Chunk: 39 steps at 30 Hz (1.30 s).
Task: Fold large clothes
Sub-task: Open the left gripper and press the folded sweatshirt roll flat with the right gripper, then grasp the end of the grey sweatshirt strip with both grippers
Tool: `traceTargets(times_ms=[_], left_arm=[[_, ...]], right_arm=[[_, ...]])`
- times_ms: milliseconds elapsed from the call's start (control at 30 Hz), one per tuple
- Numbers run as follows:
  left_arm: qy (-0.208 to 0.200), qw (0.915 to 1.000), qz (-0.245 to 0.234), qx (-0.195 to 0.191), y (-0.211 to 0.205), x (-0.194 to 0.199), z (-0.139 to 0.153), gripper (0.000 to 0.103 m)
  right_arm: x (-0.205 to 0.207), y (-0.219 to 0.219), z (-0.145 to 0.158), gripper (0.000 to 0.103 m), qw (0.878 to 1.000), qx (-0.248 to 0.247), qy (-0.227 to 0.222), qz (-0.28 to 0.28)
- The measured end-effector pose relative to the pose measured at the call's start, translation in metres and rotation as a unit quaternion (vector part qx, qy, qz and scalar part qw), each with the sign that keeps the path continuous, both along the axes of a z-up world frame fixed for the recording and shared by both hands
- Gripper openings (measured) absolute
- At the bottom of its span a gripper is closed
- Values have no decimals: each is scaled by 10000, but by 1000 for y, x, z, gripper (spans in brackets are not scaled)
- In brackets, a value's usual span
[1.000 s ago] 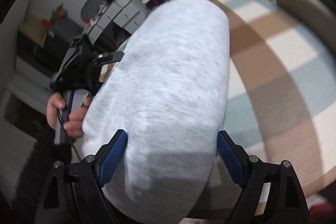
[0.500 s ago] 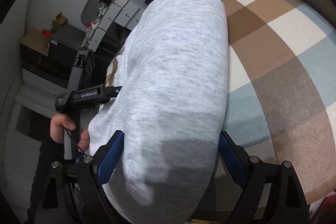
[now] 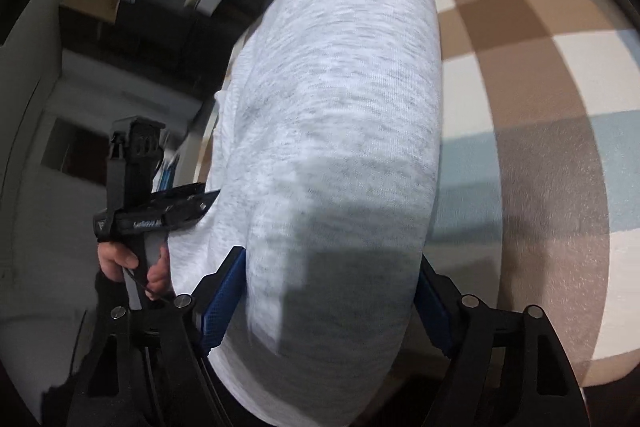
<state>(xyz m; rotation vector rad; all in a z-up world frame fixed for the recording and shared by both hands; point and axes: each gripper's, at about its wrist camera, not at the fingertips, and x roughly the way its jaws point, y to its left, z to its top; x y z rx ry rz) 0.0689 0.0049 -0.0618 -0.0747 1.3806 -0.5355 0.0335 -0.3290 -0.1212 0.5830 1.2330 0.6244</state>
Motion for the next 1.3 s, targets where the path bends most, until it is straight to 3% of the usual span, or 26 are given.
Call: traceTargets(times_ms=[67, 300, 400, 467, 533, 667, 833, 1067, 1300], left_arm=[[-17, 9998, -113, -172, 5, -18, 3, 85], [125, 9975, -32, -695, 38, -10, -6, 85], [81, 9964, -152, -826, 41, -4, -8, 85], [11, 9964, -217, -820, 40, -16, -3, 85], [-56, 9961, -288, -835, 36, -22, 2, 85], [-196, 9946, -547, -858, 34, -26, 5, 76], [-468, 9947, -641, -656, 23, -33, 10, 67], [-553, 9946, -634, -614, 10, -32, 5, 67], [-271, 9954, -492, -772, 4, -24, -4, 74]], right_arm=[[4, -3, -1, 82, 10000, 15, 75, 44], [26, 15, -7, 96, 9992, -238, -40, 333], [40, 12, -10, 97, 9995, -88, 1, 300], [38, 9, -11, 95, 9999, -10, 63, 130], [32, 11, -9, 88, 9996, -233, 14, 137], [24, 18, 4, 80, 9980, -586, -181, 164], [14, 40, 26, 76, 9893, -1225, -711, 358], [15, 51, 35, 75, 9849, -1539, -693, 379], [14, 55, 39, 76, 9848, -1588, -647, 282]])
